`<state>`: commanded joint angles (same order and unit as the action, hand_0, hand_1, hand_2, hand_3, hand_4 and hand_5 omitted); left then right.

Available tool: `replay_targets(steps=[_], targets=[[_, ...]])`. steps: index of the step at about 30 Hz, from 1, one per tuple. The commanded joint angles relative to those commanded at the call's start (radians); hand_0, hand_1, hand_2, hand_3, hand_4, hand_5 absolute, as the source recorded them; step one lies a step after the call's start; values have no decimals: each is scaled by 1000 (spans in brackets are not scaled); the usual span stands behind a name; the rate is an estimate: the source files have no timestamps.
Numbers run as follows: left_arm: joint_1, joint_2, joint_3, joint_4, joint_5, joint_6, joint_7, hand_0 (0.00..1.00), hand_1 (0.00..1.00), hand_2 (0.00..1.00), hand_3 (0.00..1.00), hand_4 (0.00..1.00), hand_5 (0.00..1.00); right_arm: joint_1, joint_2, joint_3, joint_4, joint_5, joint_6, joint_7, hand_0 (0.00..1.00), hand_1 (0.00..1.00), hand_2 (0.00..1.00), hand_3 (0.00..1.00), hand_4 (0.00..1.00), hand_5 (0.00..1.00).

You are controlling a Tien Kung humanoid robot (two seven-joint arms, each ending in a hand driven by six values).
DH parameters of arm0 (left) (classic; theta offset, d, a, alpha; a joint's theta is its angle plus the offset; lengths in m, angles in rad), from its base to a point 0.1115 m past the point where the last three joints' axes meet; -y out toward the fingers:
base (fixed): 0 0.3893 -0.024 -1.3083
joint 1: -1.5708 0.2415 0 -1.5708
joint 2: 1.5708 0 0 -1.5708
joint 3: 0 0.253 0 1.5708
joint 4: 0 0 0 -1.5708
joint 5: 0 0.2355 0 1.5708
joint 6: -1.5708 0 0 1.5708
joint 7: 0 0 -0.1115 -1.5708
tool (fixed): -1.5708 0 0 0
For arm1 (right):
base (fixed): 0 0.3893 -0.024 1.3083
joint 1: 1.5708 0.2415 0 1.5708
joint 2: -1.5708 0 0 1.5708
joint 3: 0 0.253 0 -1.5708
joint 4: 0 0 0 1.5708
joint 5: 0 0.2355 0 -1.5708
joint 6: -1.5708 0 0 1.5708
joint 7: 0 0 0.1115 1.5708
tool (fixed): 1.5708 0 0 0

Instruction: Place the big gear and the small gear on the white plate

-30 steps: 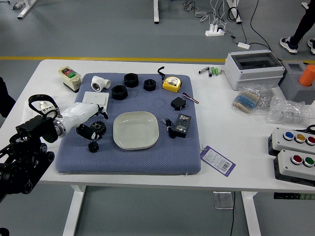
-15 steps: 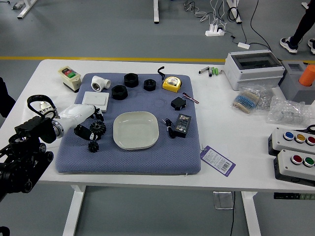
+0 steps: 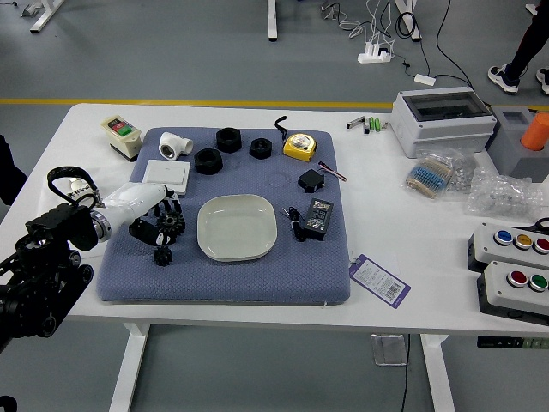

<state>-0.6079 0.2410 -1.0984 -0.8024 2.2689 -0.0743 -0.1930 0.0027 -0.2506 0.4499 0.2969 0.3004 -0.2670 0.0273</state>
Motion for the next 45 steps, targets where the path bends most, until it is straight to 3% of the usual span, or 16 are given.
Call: replay_targets(steps=[1,2,7,8,13,14,19,20,28,35,42,45], targets=[[1,0,-1,0,0,-1,0,320,451,518,577,779,14,0,0,0,0,0,0,0,702,725,767,593,827,683],[2,0,-4,-1,0,-2,0,300,435,499,571,612,2,0,0,0,0,0,0,0,701,727,767,593,827,683],[8,1,-15,-6,0,-3,-1,300,435,499,571,612,2,0,0,-2,0,0,0,-1,701,727,767,593,827,683],[9,1,-17,-6,0,-2,-2,292,400,457,548,476,2,0,0,-3,0,1,0,-1,701,726,767,593,827,683],[10,-2,-21,-5,-18,10,-9,292,400,457,548,476,2,1,-1,-6,0,1,1,-1,701,726,767,593,827,683],[10,-3,-22,-4,-24,13,-11,274,362,432,527,401,2,2,-1,-7,1,2,1,-1,701,726,767,593,827,681],[11,-2,-26,-9,-33,23,-16,274,362,432,527,401,2,4,-2,-11,1,3,1,-1,701,726,767,593,827,681],[11,-1,-27,-11,-33,24,-16,262,315,385,488,278,2,4,-2,-11,1,3,1,-1,701,726,767,592,827,681],[14,3,-49,-48,-45,30,-26,264,307,380,490,237,2,4,-2,-16,1,5,1,-2,701,726,767,592,827,679],[16,-5,-75,-118,-55,39,-24,263,297,370,482,195,2,4,-2,-18,1,5,0,-3,701,726,767,593,826,680],[8,-10,10,-221,-102,43,-16,262,297,372,483,190,2,1,-1,-22,1,7,0,-3,701,726,767,593,826,681],[-19,-20,72,-222,-125,50,-16,262,310,384,495,213,2,0,-1,-29,-1,10,0,-3,701,726,767,592,826,681]])
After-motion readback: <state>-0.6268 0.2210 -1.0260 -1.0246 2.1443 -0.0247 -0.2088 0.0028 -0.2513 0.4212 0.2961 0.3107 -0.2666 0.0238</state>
